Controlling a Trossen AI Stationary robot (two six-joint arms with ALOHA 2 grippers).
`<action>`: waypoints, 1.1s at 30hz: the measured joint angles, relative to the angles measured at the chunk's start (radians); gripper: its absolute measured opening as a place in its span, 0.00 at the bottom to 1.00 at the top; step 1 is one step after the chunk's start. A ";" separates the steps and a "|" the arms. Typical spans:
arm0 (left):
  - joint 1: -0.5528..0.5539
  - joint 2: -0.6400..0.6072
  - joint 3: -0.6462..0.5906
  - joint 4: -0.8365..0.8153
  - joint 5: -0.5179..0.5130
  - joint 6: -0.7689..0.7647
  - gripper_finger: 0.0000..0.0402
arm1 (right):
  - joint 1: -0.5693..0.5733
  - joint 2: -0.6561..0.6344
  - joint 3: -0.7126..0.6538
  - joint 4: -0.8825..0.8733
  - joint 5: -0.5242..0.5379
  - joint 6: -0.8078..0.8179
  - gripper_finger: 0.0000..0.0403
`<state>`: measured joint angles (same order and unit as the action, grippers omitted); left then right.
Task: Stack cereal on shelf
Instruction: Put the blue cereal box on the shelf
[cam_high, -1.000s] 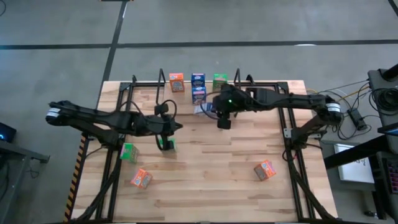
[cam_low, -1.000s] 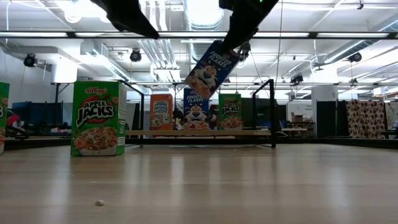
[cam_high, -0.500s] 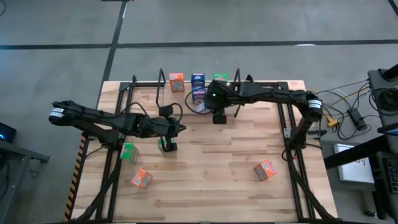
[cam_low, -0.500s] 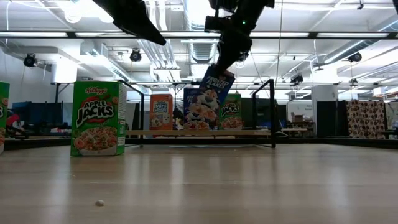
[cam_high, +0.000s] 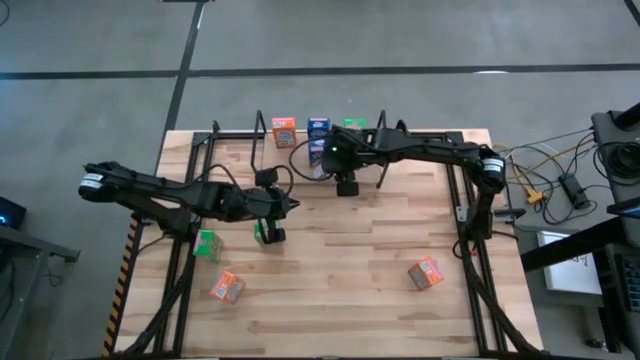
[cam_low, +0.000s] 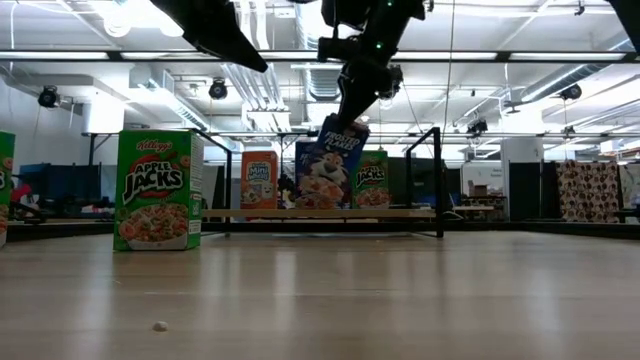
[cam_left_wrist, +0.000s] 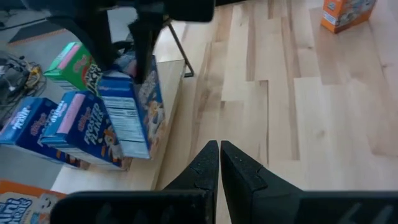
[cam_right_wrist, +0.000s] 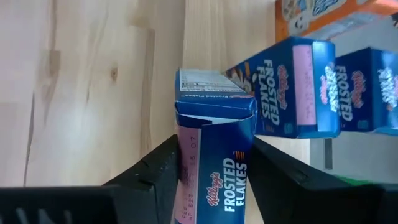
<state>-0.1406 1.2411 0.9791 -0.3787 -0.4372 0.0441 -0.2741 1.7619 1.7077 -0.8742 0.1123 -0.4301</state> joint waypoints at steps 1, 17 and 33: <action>0.000 0.000 0.000 0.002 -0.008 0.000 0.00 | -0.003 0.004 0.003 0.001 0.000 0.000 0.42; 0.000 0.000 0.000 0.007 -0.010 0.000 0.00 | -0.015 0.017 0.006 0.011 0.001 0.002 0.52; 0.000 -0.001 -0.002 0.047 -0.009 0.020 0.00 | 0.007 -0.126 0.017 -0.094 -0.011 0.033 0.37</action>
<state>-0.1402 1.2400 0.9774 -0.3313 -0.4463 0.0637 -0.2676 1.6361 1.7250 -0.9686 0.1013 -0.3976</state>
